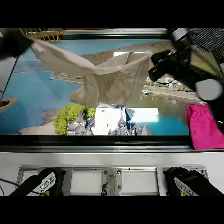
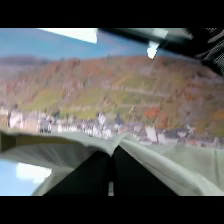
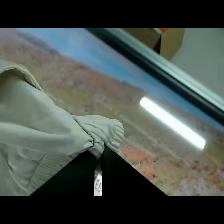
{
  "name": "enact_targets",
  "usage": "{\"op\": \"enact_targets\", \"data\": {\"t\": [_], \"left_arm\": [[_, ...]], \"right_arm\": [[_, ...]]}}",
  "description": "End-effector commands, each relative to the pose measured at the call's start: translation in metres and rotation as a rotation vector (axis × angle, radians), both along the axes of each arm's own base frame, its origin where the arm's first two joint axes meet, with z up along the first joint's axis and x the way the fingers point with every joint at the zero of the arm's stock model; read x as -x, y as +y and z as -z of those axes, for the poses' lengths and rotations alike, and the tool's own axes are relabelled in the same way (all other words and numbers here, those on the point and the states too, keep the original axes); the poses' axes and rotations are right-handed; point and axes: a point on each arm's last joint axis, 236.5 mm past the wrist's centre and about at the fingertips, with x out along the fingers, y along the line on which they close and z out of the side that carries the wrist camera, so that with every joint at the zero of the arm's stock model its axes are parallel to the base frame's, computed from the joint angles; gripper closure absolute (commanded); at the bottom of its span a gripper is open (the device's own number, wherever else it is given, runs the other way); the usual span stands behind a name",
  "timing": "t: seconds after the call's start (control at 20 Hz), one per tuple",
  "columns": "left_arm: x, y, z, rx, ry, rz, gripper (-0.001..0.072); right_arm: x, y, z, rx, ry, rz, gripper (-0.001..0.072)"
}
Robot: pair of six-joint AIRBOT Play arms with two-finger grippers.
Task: Fold the clothes and pants, and hang the long-sleeved shirts on hangers.
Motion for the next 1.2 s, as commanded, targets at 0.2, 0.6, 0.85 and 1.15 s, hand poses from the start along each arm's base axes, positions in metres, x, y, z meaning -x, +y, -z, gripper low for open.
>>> {"op": "enact_targets", "data": {"t": [0.2, 0.6, 0.85, 1.15], "left_arm": [[0.173, -0.035, -0.174, -0.097, -0.486, -0.003, 0.0705], [0.185, -0.037, -0.179, -0.027, -0.481, -0.015, 0.0705], [0.023, -0.041, -0.019, 0.023, 0.062, 0.107, 0.0705], [-0.128, -0.078, 0.140, 0.096, 0.351, 0.178, 0.0705]], "right_arm": [[0.149, -0.009, -0.092, -0.209, 0.038, -0.071, 0.0696], [0.197, -0.046, -0.060, -0.456, 0.342, 0.155, 0.0697], [0.159, -0.036, 0.052, -0.333, 0.806, 0.295, 0.0697], [0.052, -0.083, 0.188, 0.009, 1.018, 0.580, 0.0696]]}}
